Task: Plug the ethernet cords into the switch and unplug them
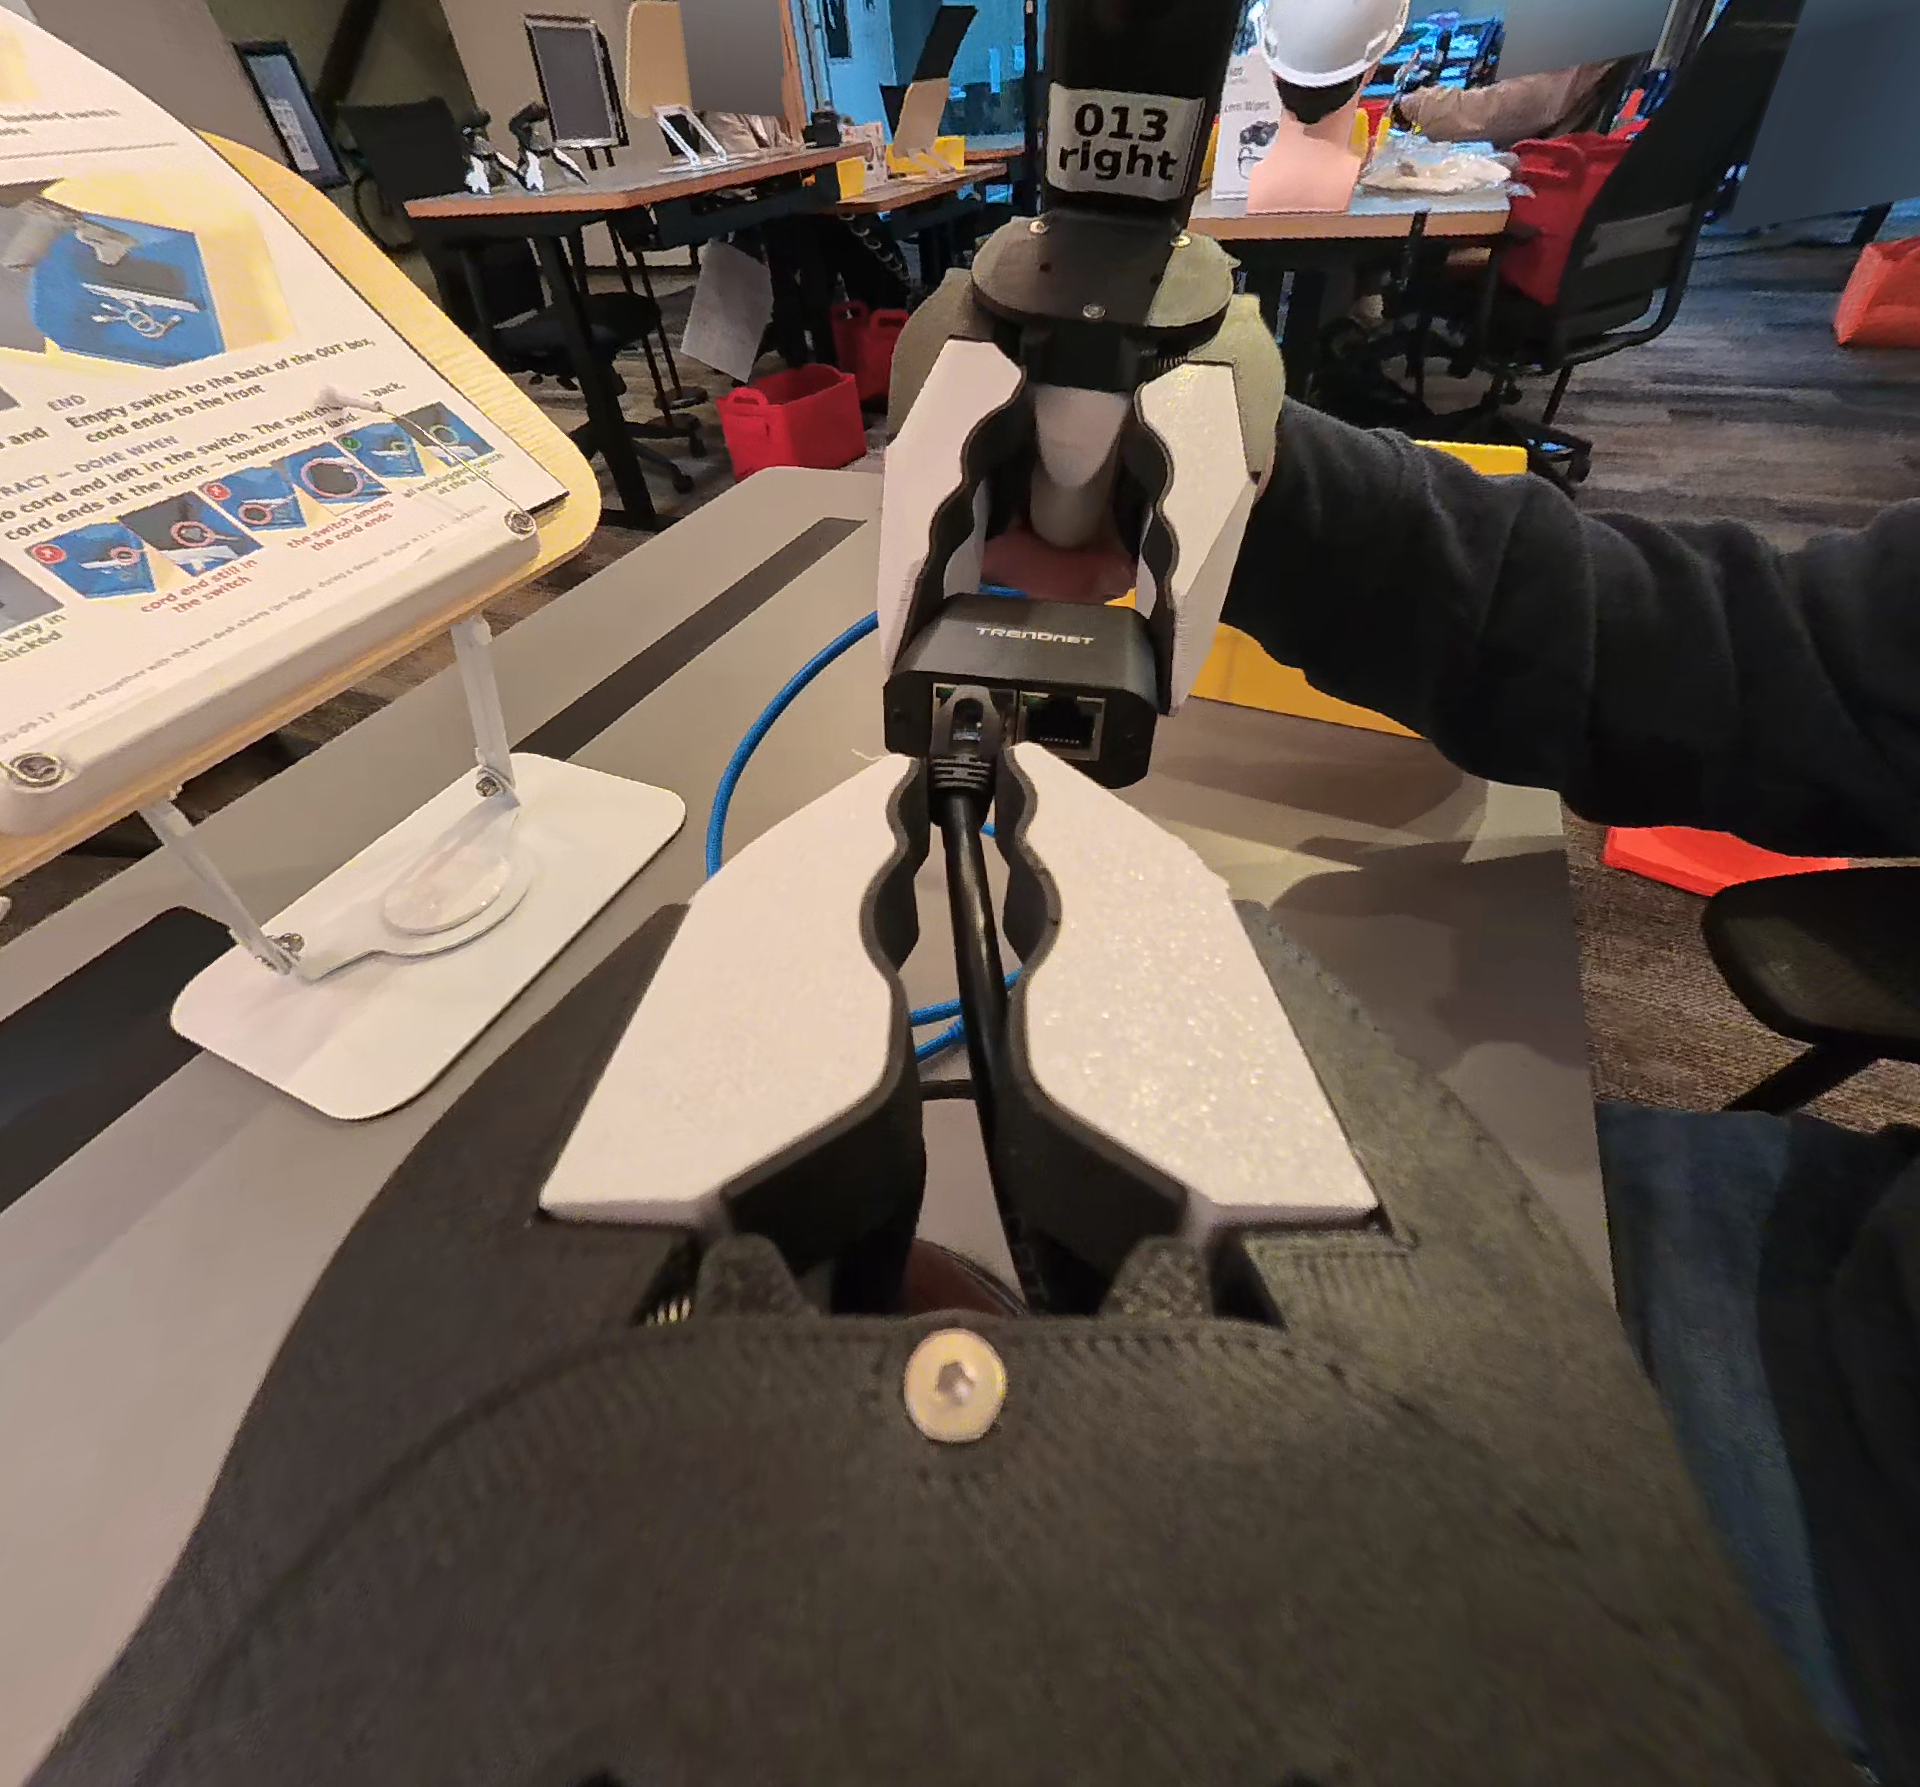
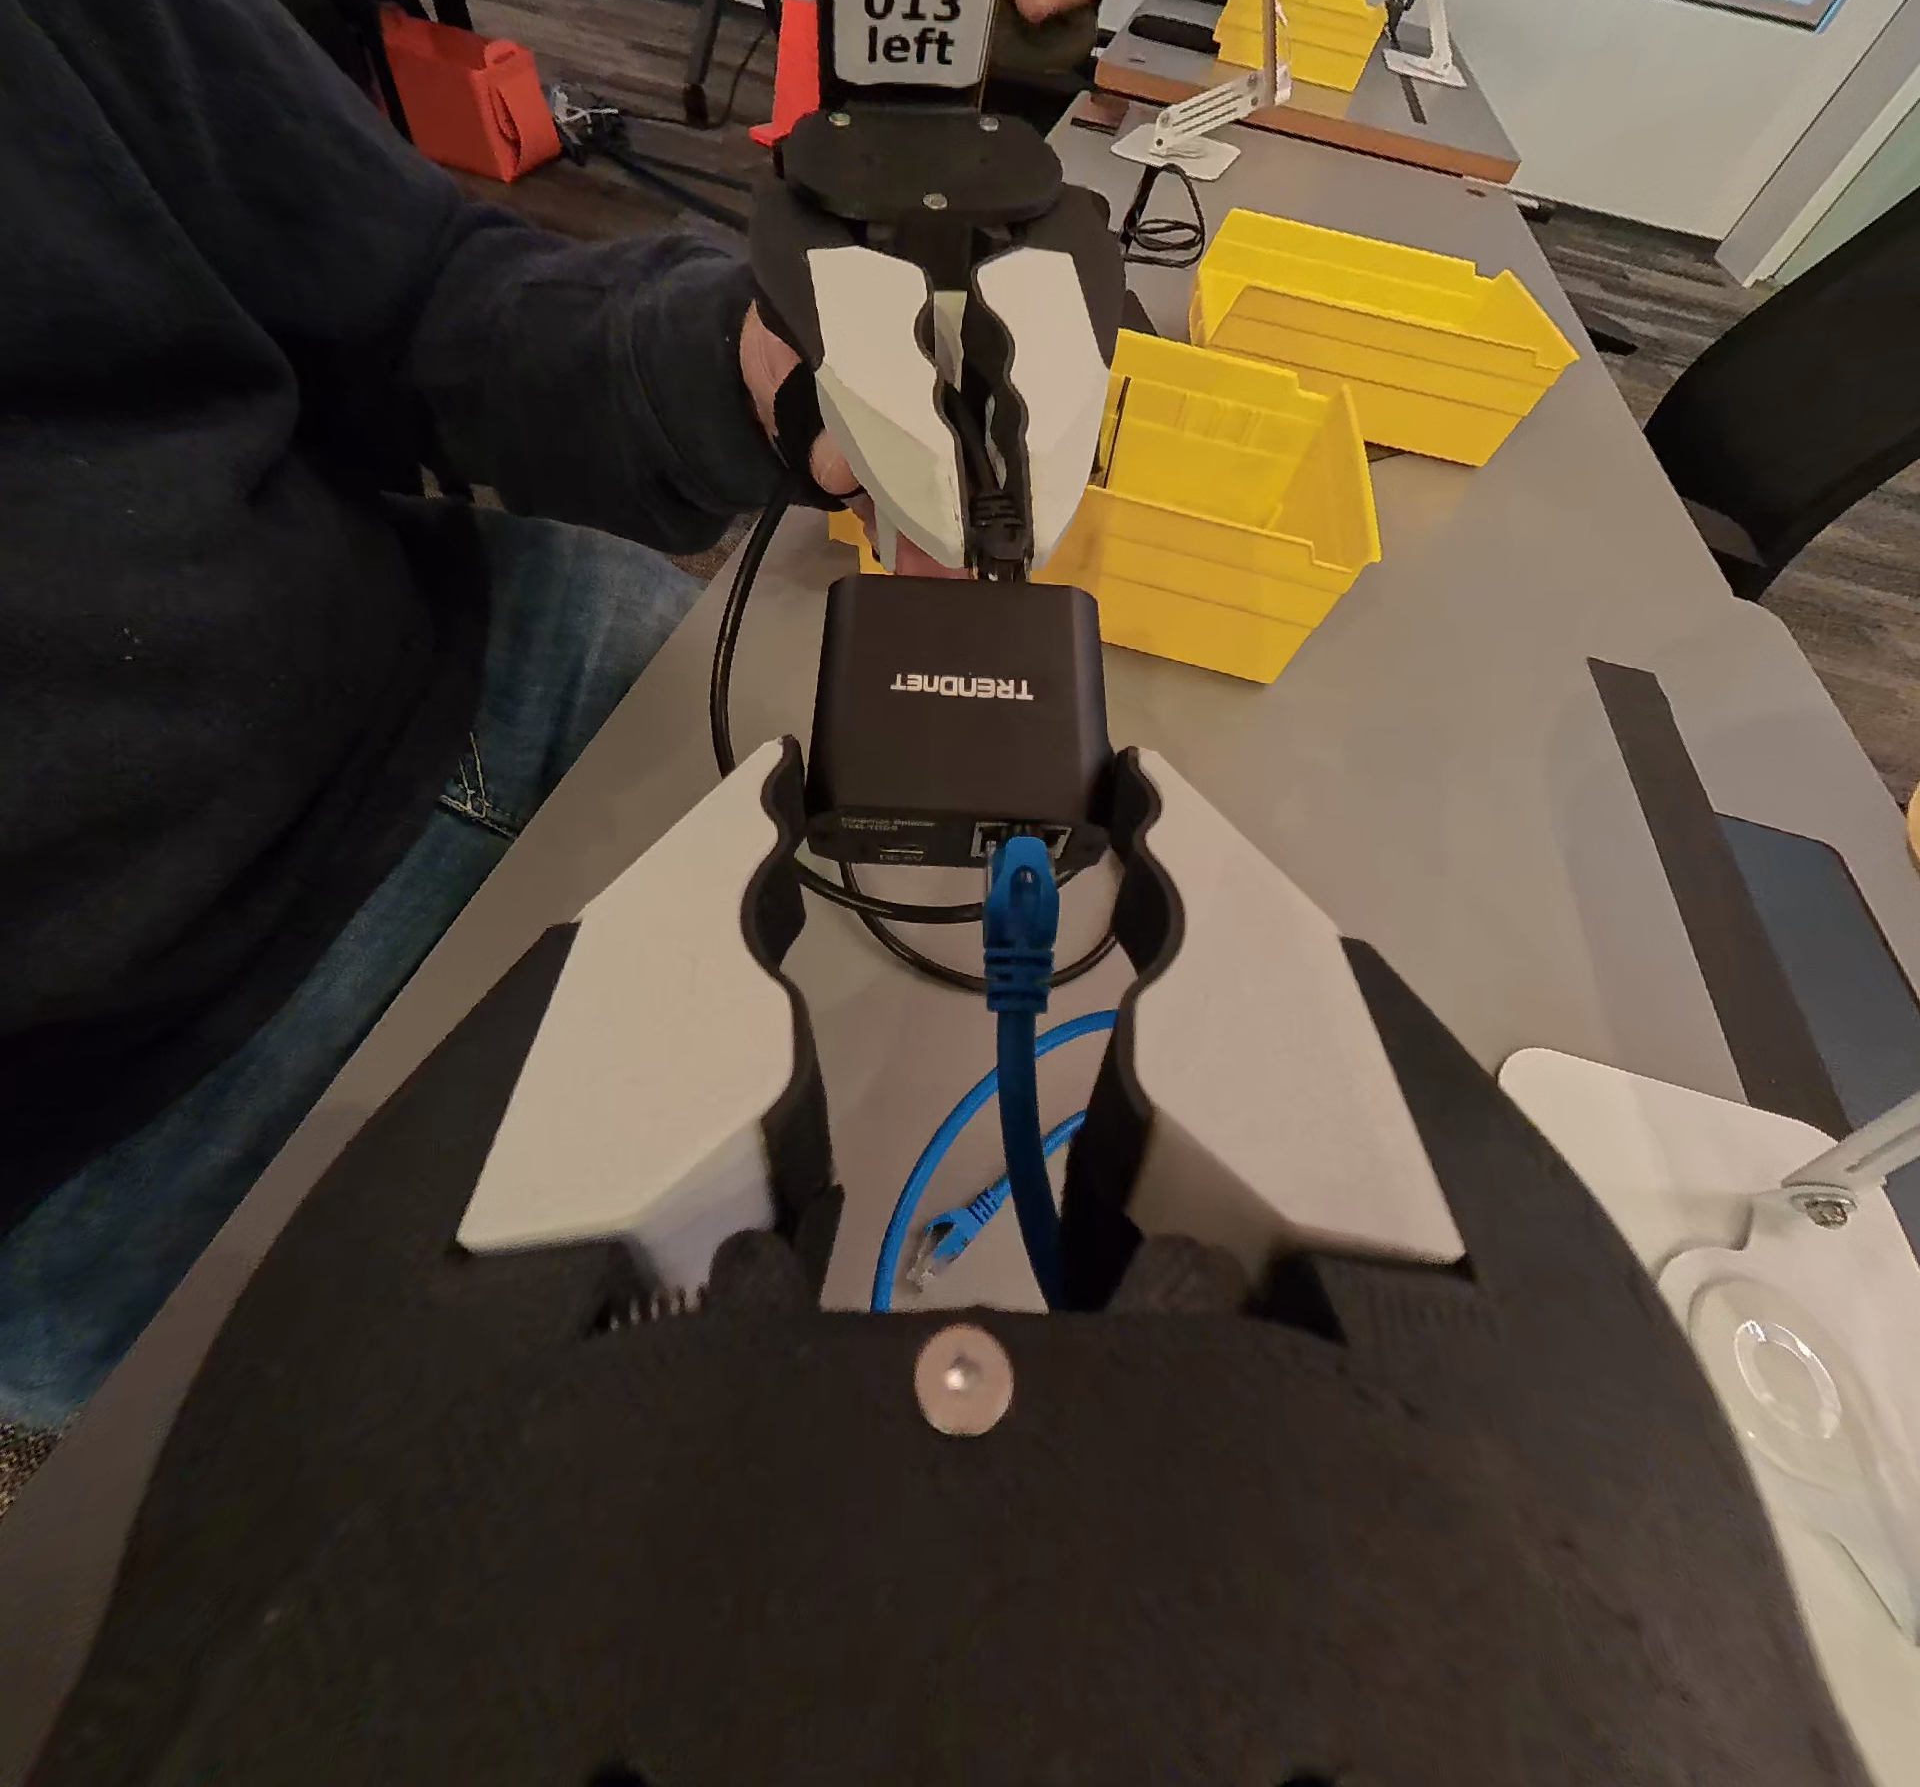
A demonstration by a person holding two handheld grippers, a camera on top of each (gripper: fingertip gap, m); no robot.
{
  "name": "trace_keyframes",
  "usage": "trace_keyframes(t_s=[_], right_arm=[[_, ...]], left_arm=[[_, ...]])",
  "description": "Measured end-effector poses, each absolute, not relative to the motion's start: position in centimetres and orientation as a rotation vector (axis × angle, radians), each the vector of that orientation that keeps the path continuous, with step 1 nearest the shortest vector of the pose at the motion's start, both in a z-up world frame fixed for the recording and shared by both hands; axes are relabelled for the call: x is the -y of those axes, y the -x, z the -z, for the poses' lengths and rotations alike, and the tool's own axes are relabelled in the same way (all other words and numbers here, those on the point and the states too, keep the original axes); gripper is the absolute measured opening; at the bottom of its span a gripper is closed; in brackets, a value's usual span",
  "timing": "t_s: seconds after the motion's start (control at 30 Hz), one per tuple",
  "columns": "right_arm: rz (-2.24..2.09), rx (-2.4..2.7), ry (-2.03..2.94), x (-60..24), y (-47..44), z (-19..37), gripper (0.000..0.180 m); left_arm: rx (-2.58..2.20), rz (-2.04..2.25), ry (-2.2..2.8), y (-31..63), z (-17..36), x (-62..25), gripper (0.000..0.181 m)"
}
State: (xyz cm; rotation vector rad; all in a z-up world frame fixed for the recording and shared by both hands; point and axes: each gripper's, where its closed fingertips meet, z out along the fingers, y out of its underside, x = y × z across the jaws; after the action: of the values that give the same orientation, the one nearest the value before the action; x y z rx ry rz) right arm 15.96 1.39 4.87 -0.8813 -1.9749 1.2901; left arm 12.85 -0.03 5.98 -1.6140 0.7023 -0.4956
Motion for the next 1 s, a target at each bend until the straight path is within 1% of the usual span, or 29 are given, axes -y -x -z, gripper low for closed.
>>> trace_keyframes(t_s=[0.43,1.0], right_arm=[[-1.299,1.977,0.891,-1.2,-15.7,-4.1,0.058],[-1.3,1.989,0.885,-1.1,-15.7,-3.9,0.058]], left_arm=[[-0.66,0.559,1.627,-12.6,-4.7,0.1,0.012],[-0.661,0.538,1.636,-12.7,-3.9,0.0,0.012]])
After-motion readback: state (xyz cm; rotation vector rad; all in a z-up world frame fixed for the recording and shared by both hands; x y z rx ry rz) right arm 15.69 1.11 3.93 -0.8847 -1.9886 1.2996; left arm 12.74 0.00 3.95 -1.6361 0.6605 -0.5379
